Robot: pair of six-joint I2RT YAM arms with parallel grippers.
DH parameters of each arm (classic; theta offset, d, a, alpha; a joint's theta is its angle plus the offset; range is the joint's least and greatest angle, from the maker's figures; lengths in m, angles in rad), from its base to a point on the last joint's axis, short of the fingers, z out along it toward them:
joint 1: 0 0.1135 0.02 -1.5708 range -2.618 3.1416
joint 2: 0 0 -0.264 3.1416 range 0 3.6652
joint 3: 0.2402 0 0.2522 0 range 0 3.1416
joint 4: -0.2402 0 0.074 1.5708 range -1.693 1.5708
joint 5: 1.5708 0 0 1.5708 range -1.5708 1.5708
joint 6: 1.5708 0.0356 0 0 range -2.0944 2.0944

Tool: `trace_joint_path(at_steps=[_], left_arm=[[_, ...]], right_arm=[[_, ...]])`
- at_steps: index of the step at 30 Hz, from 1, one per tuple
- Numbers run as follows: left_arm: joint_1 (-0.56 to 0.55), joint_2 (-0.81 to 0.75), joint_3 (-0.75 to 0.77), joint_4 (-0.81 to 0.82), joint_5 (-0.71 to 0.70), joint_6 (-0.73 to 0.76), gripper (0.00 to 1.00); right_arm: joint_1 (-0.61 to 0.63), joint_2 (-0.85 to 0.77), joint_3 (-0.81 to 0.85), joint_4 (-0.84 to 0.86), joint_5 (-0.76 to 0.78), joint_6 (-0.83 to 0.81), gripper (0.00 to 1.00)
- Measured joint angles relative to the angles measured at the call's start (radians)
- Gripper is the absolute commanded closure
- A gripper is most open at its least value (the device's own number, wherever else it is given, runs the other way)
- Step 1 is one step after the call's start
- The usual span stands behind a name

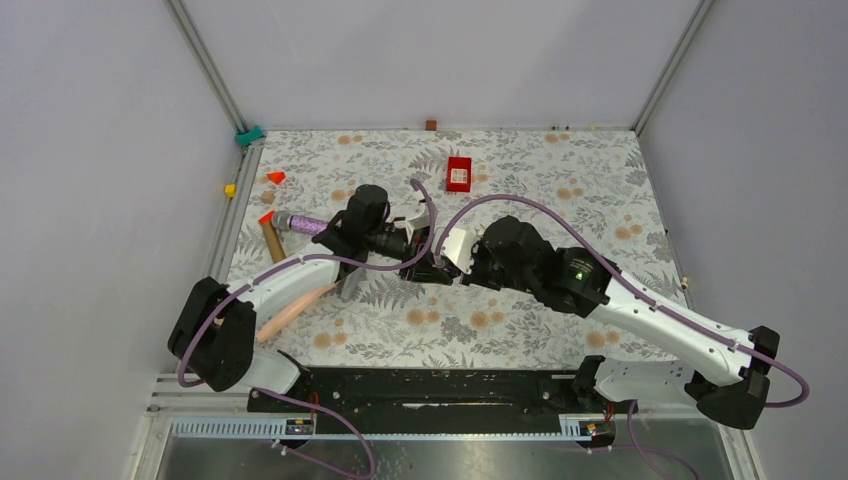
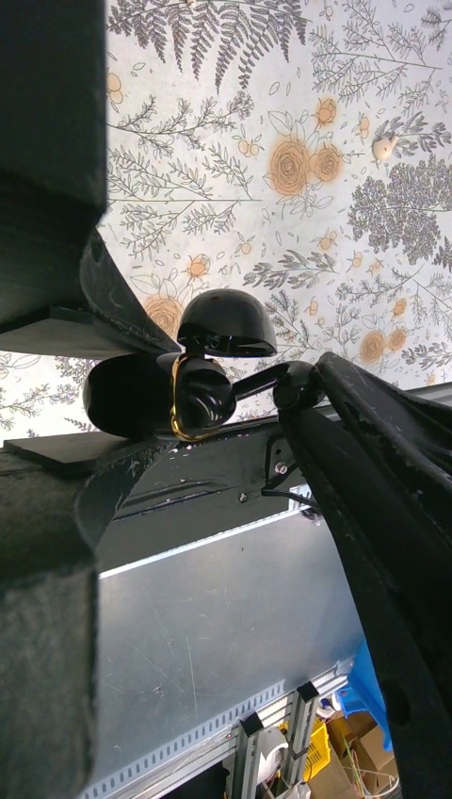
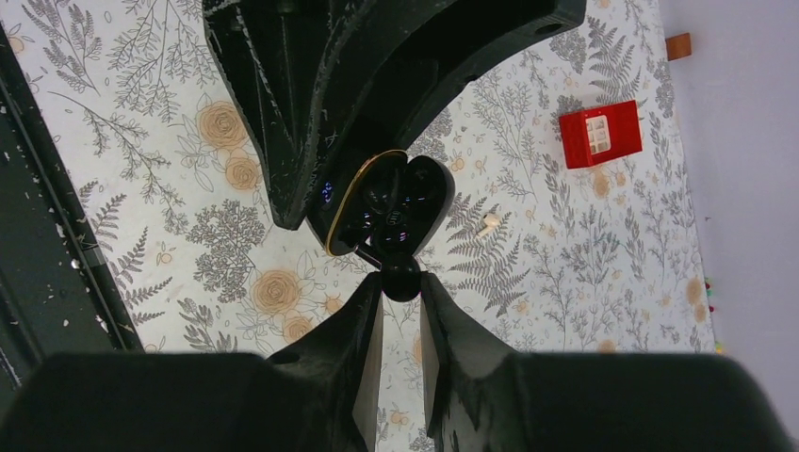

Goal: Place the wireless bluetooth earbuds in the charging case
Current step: Place the earbud in the charging case.

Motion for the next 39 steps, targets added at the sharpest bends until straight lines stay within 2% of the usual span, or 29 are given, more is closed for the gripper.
trace_joint_path(at_steps=[23, 39], left_arm=[[0.029, 0.016, -0.021, 0.102, 0.021, -0.14, 1.0], [0.032, 0.016, -0.026, 0.131, 0.022, -0.15, 1.0]], right_arm=[[0.034, 0.008, -0.022, 0.03, 0.071, -0.028, 0.84], [0.049, 0.028, -0.022, 0.058, 0.148, -0.028, 0.86]])
